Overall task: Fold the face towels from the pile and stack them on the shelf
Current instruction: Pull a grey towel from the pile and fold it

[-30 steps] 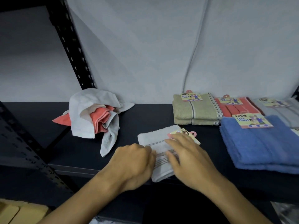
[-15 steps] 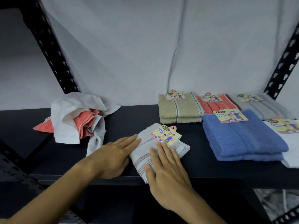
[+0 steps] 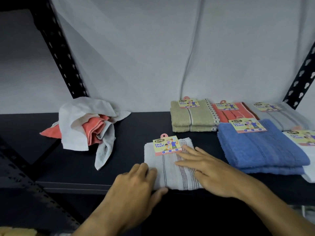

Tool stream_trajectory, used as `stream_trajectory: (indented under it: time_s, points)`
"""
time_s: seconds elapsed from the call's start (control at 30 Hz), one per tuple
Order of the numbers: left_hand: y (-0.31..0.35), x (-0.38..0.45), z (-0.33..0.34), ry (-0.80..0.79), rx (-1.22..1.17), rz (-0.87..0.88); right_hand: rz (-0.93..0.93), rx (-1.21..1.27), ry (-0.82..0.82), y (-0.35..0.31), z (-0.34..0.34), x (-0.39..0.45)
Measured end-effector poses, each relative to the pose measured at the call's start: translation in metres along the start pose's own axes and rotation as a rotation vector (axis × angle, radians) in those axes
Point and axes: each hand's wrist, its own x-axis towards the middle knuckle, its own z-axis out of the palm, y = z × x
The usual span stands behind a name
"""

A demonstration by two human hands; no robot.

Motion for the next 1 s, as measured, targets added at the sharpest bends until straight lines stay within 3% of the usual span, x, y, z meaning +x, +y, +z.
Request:
stream_trajectory:
  time_s: [0.1, 0.17, 0.2, 0.27, 0.33, 0.57, 0.77, 0.9, 1.0]
  points:
    - [0.003, 0.01, -0.011, -0.05, -0.117, -0.293, 0.18, 0.205, 0.274, -0.004, 0.008, -0.006]
    - [0.003, 0.023, -0.013, -0.037, -0.218, -0.513, 0.389, 0.159, 0.537, -0.015, 0.015, -0.003]
    - [0.003, 0.033, -0.013, -0.064, -0.211, -0.607, 0.512, 0.084, 0.581, -0.022, 0.016, 0.0]
    - [0.005, 0.048, -0.01, -0.148, -0.161, -0.73, 0.734, -0.023, 0.484, -0.034, 0.015, 0.01]
    - [0.007, 0.058, -0.006, -0.214, -0.175, -0.805, 0.837, -0.036, 0.382, -0.041, 0.013, 0.02]
    - [0.016, 0.07, 0.002, -0.195, -0.382, -0.974, 0.924, 0.133, 0.348, -0.042, 0.006, 0.037]
    - [0.03, 0.065, 0.012, 0.069, -0.404, -0.924, 0.936, 0.251, 0.352, -0.041, 0.004, 0.042]
    - [0.039, 0.059, 0.008, 0.206, -0.494, -0.875, 0.811, 0.136, 0.518, -0.053, 0.01, 0.034]
    - [0.049, 0.067, -0.008, 0.355, -0.569, -0.809, 0.684, 0.242, 0.745, -0.053, -0.006, 0.019]
